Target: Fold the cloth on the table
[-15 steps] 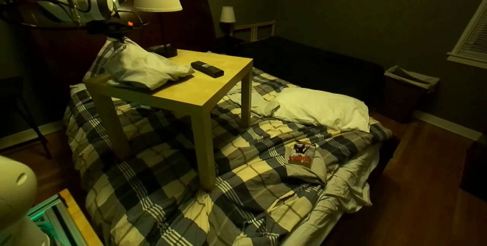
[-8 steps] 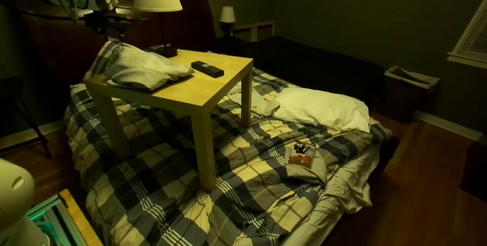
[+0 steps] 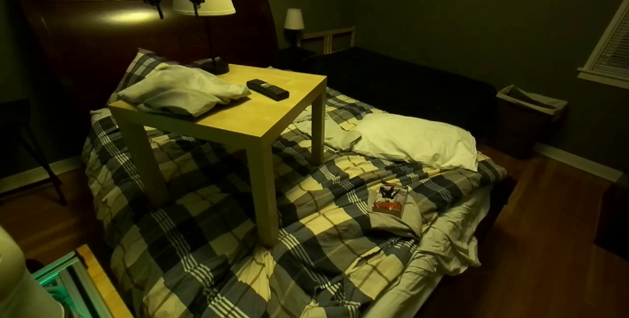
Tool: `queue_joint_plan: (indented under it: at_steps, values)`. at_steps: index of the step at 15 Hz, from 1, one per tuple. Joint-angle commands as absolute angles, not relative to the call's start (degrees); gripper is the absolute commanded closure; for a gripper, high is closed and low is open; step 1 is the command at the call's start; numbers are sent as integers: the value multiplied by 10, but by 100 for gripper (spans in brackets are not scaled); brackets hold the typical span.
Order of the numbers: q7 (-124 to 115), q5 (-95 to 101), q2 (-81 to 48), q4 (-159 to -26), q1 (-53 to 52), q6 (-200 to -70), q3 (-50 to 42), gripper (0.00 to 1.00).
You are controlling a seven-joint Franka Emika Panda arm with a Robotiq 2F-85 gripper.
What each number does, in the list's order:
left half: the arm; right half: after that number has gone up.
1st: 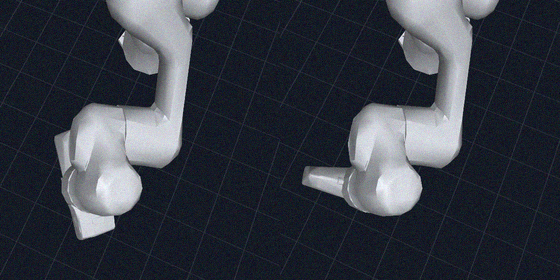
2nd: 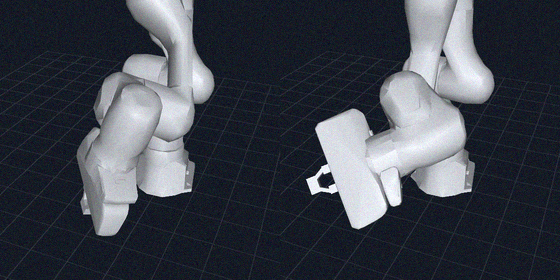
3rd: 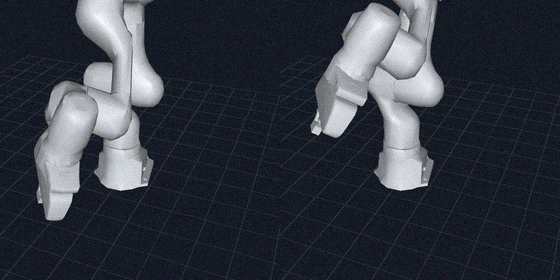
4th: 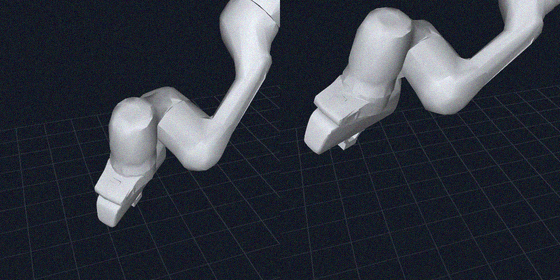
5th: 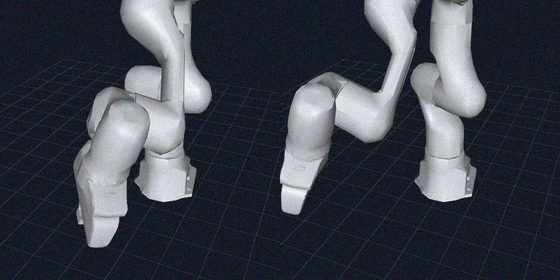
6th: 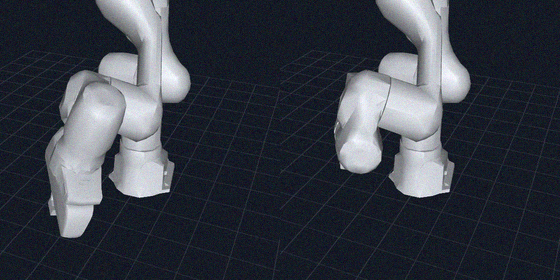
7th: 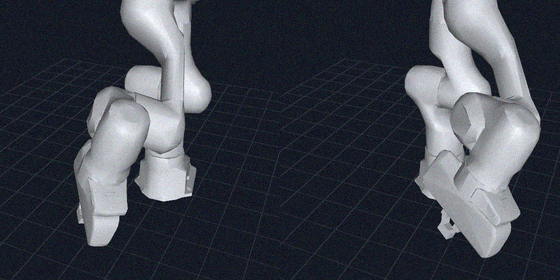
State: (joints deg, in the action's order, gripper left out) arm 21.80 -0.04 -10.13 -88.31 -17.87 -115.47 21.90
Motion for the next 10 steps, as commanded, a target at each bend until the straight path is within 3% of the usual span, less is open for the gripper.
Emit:
queue_joint_plan:
  at_steps: [1, 7, 8, 10]
  values:
    - [216, 15, 6, -971, -143, -1101, 173, 0]
    - [208, 8, 153, -1108, -94, -1053, 92, 0]
    - [214, 10, 90, -1033, -107, -1052, 103, 0]
    - [217, 10, 108, -1047, -103, -1052, 93, 0]
